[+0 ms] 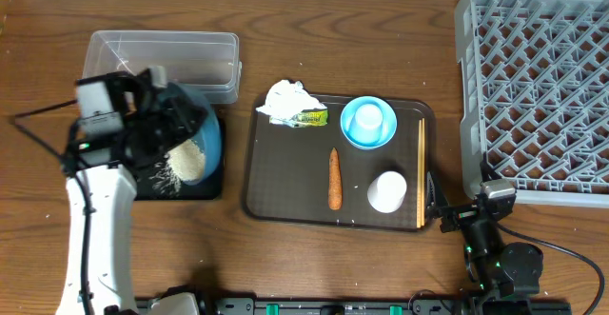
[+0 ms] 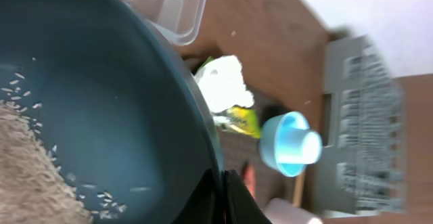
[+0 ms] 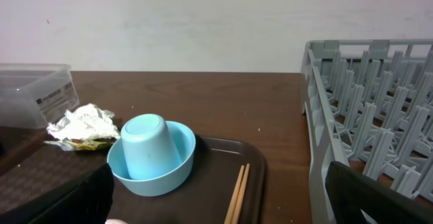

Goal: Sort waste into correct bins and load items into the dishwasher rack
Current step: 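Lift the blue bowl and carry it left over the black tray, then tilt the blue bowl to pour rice onto the black tray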

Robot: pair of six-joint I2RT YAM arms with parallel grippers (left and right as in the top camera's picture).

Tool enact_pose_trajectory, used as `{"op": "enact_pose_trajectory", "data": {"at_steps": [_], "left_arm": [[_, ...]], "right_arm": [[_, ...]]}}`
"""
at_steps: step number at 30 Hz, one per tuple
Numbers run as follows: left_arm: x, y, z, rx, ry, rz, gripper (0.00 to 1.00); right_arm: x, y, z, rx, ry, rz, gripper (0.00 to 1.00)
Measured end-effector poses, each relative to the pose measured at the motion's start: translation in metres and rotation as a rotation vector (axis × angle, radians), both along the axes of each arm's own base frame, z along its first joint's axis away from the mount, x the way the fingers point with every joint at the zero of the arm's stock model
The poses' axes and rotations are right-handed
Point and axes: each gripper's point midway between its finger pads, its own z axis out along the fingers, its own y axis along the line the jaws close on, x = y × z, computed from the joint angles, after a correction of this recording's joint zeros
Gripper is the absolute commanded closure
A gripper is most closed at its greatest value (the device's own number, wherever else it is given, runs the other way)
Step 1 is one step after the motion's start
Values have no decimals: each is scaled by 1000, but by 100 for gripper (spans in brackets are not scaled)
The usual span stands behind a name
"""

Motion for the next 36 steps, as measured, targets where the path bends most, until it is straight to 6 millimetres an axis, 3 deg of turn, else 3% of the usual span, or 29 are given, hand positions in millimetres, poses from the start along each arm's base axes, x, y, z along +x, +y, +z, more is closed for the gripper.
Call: {"op": "enact_pose_trajectory", "data": {"at_steps": [8, 17, 24, 36], "left_arm": [[-6, 20, 25, -186, -69, 13, 94], [-16, 27, 49, -361, -119, -2, 94], [-23, 51, 61, -442, -154, 58, 94], [-29, 62, 74, -498, -227, 35, 94]], "right_arm": [[0, 0, 0, 0, 0, 0, 1], [0, 0, 0, 0, 0, 0, 1], [0, 0, 0, 0, 0, 0, 1], [0, 0, 0, 0, 0, 0, 1]]}}
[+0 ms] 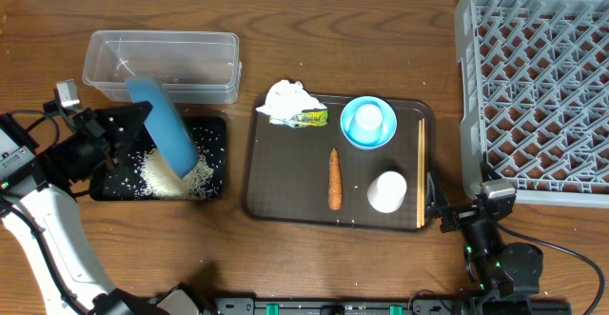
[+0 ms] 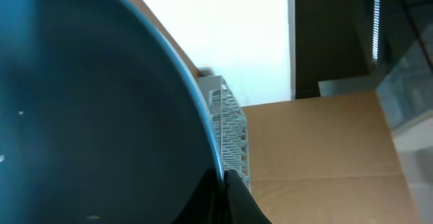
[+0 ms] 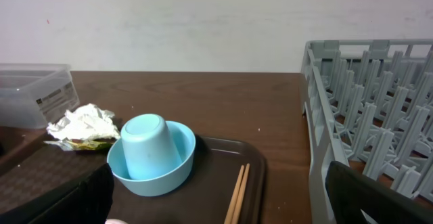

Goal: Sort waste into correct bins and load items into the dishwasher rack
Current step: 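Tilt the blue bowl to pour rice onto the black tray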

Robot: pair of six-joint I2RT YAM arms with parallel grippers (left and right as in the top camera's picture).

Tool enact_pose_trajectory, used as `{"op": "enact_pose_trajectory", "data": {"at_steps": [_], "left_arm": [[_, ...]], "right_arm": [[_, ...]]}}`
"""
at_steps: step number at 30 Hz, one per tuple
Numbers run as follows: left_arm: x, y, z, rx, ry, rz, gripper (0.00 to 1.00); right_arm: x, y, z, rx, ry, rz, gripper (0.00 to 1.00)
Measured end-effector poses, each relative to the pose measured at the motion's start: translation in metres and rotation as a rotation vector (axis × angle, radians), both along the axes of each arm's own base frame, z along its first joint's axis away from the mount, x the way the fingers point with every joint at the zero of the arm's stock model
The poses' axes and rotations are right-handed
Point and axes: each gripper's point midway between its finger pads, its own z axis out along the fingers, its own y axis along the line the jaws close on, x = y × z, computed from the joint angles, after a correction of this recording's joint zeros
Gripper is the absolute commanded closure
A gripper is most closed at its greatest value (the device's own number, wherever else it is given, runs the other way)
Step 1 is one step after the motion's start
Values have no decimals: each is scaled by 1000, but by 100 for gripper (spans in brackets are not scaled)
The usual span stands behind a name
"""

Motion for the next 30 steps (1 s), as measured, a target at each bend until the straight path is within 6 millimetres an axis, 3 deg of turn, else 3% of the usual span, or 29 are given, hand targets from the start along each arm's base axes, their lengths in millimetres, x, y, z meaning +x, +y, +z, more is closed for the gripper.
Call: {"op": "enact_pose_trajectory", "data": {"at_steps": [10, 21, 30], "left_arm": [[0, -3, 11, -19, -77, -46, 94], [-1, 9, 10, -47, -57, -11, 94], [-6, 4, 7, -93, -17, -14, 94]], "right_arm": [[0, 0, 0, 0, 0, 0, 1], [0, 0, 0, 0, 0, 0, 1], [0, 0, 0, 0, 0, 0, 1]]}}
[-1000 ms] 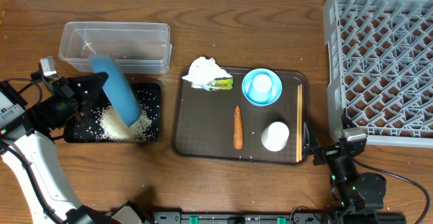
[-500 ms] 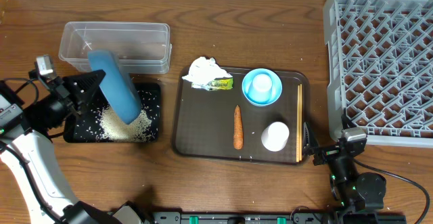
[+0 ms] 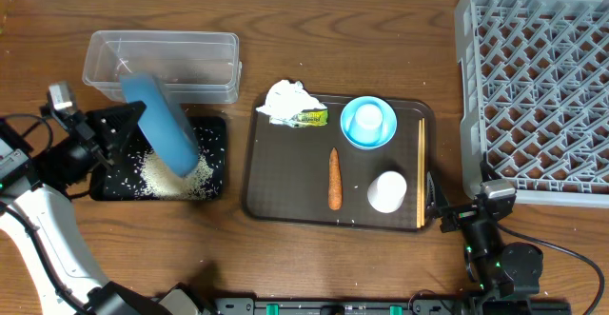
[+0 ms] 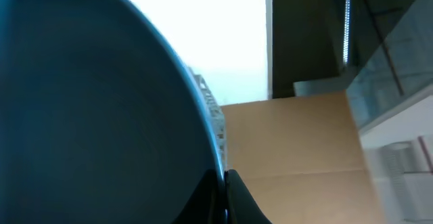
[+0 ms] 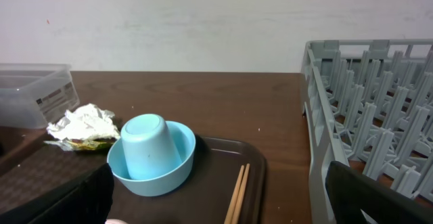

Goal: Sort waste into correct bins and load items into the dishwasher rack
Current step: 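Tilt the blue bowl to pour rice onto the black tray, then carry the empty blue bowl back and set it on the brown tray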

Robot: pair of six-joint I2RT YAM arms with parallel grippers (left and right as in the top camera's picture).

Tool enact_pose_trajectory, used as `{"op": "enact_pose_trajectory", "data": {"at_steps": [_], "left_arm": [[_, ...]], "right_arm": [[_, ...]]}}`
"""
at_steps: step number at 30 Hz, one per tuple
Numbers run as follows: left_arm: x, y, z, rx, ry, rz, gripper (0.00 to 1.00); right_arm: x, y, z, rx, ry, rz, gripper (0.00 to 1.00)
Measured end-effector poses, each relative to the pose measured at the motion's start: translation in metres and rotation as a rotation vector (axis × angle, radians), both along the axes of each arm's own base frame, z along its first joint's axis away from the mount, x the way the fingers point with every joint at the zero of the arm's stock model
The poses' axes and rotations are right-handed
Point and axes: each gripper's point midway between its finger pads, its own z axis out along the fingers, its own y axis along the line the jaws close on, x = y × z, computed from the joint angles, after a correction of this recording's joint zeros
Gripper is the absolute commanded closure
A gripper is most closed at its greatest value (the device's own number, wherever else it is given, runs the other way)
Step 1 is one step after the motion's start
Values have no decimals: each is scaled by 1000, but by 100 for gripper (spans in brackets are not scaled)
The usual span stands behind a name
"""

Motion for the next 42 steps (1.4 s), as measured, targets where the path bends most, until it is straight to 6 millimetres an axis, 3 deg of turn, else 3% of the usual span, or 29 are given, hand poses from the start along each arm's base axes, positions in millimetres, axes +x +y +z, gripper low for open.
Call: {"op": "enact_pose_trajectory", "data": {"at_steps": [9, 19, 26, 34, 37, 42], "left_arm": [[-4, -2, -9, 50, 33, 21, 94], [-11, -22, -10, 42, 51, -32, 94], [-25, -51, -34, 353, 172, -28, 94], [-39, -80, -13, 603, 39, -41, 94], [-52, -101, -9, 646, 0, -98, 94], [-81, -139, -18, 742, -10, -238, 94]], "right_arm": [[0, 0, 0, 0, 0, 0, 1], [0, 0, 0, 0, 0, 0, 1], [0, 0, 0, 0, 0, 0, 1], [0, 0, 0, 0, 0, 0, 1], [0, 0, 0, 0, 0, 0, 1], [0, 0, 0, 0, 0, 0, 1]]}}
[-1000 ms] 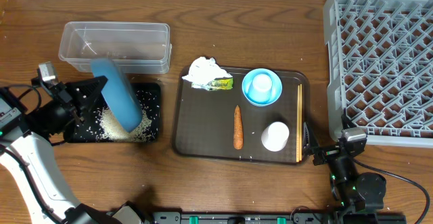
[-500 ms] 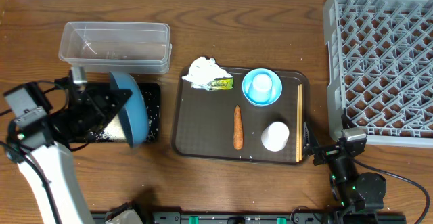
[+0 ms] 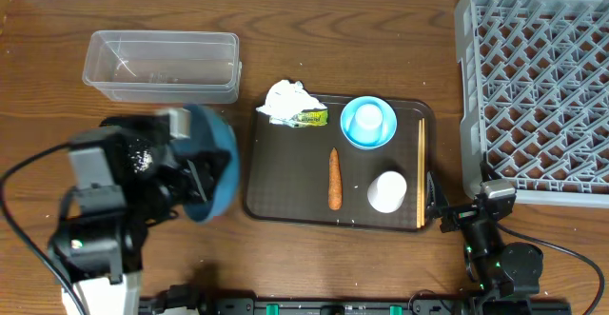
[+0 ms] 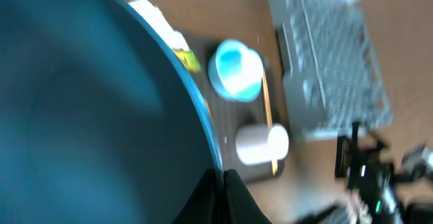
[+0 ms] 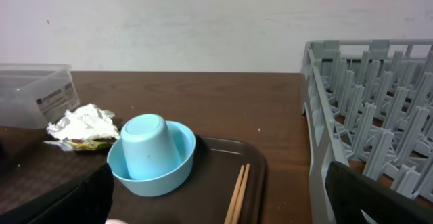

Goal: Sort waste into correct bins and load items into the dishwasher rack
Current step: 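Carry the empty blue bowl back and set it on the brown tray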

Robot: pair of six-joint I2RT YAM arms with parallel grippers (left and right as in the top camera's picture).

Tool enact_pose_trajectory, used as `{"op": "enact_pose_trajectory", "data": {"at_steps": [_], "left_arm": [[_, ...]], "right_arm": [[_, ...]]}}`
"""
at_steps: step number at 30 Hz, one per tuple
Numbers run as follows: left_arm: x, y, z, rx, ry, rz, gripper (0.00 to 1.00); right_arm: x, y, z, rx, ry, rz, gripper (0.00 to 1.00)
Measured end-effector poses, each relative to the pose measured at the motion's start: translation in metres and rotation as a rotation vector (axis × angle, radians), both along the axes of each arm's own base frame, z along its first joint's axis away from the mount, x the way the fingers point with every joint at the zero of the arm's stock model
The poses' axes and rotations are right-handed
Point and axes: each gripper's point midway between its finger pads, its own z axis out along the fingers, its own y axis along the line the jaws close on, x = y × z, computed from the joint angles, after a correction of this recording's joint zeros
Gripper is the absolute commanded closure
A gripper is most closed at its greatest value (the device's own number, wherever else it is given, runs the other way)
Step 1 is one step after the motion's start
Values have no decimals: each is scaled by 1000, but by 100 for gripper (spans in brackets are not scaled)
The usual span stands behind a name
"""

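Observation:
My left gripper [image 4: 223, 183] is shut on the rim of a dark blue plate [image 4: 95, 109] that fills the left wrist view; no rice shows on it. From overhead the plate [image 3: 217, 167] hangs tilted between the black bin [image 3: 112, 125] and the brown tray [image 3: 285, 196], with the left gripper [image 3: 193, 180] beside it. On the tray lie a crumpled wrapper [image 3: 293, 103], a carrot [image 3: 334, 177], a light blue bowl with a cup in it [image 3: 368, 122], a white cup [image 3: 387, 191] and chopsticks [image 3: 422, 172]. My right gripper [image 5: 216, 207] rests open at the tray's front right corner.
A clear plastic container [image 3: 162, 66] stands behind the black bin. The grey dishwasher rack [image 3: 538, 87] fills the right side of the table. My left arm covers most of the black bin.
My left arm was at the table's far left, holding the plate on edge over the rice in the black bin. Now arm and plate are further right, by the tray's left edge.
The plate was tilted over the black bin with rice still on it. Then it stood on edge and the rice lay in the bin, and it stayed so. Now the plate is beside the tray without rice. The right arm has not moved.

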Motion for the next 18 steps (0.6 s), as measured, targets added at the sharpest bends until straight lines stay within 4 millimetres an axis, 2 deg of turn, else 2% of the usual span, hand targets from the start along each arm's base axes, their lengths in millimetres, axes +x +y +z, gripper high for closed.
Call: {"op": "enact_pose_trajectory", "data": {"at_steps": [5, 10, 18], "left_arm": [[-16, -32, -12, 124, 1, -138, 94], [-23, -56, -31, 248, 31, -204, 94], [-7, -93, -73, 426, 91, -200, 94]], "right_arm": [[0, 0, 0, 0, 0, 0, 1], [0, 0, 0, 0, 0, 0, 1], [0, 0, 0, 0, 0, 0, 1]]}}
